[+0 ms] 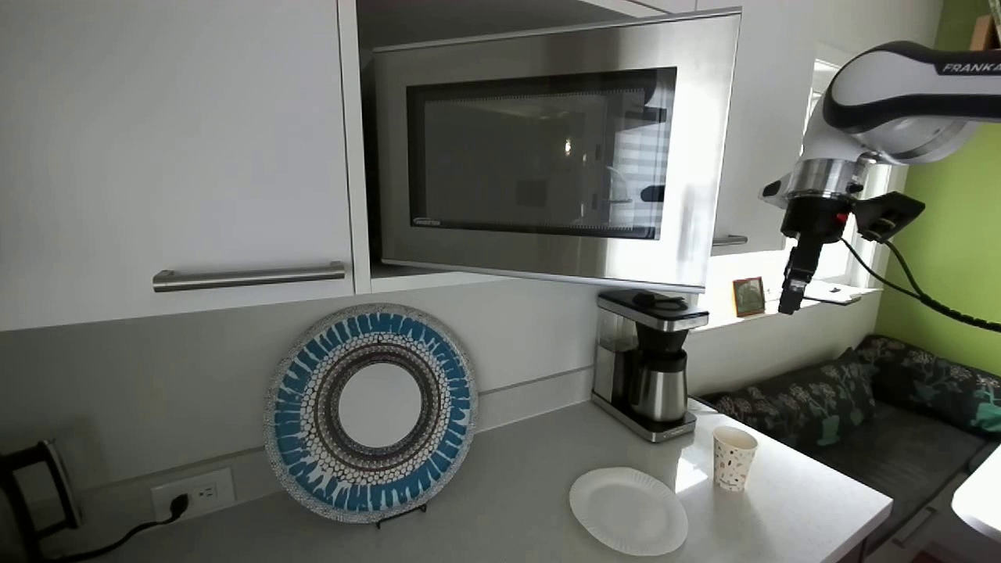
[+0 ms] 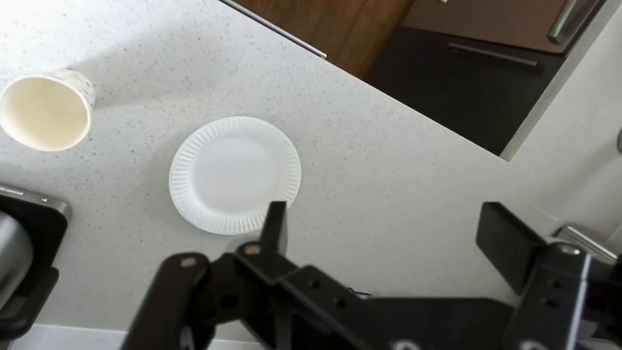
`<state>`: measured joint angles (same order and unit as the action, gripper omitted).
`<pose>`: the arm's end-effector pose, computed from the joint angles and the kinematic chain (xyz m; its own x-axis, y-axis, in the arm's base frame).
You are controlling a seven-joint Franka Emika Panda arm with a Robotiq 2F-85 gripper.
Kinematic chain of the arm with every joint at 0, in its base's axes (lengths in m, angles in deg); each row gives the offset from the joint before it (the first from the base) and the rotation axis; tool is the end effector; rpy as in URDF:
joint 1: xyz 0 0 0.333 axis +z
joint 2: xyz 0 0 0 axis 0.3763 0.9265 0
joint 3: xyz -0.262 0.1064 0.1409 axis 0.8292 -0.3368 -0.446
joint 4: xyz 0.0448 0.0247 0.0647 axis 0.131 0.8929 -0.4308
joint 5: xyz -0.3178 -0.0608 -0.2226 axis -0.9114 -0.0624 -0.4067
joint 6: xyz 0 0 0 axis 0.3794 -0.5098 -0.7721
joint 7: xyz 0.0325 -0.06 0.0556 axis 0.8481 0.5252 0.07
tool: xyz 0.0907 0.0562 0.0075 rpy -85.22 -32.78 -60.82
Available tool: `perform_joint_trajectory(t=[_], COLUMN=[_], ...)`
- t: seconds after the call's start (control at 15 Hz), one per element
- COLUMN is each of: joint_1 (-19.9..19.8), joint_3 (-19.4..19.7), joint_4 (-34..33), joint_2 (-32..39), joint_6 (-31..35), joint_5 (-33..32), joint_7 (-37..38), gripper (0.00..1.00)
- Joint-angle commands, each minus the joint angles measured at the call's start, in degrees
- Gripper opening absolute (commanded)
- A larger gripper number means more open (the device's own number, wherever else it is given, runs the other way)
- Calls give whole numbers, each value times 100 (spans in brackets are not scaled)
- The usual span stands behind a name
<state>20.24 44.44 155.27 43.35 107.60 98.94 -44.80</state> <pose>0.3932 -0.1229 0.6999 0.9062 0.4015 0.1326 0.4229 -0.8572 -0.2940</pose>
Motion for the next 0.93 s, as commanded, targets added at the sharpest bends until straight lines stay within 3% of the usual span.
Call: perform_joint_trajectory(t=[0.0,0.6,0.87], joint_1=[-95,-135,-177], joint_3=[-43,-45,341], joint_4=[55,165,111], joint_2=[23,24,669], joint_6=[3,54,-435], joint_5=[-33,-76,736], joint_7=[-38,-61,-362], gripper=[100,100,100])
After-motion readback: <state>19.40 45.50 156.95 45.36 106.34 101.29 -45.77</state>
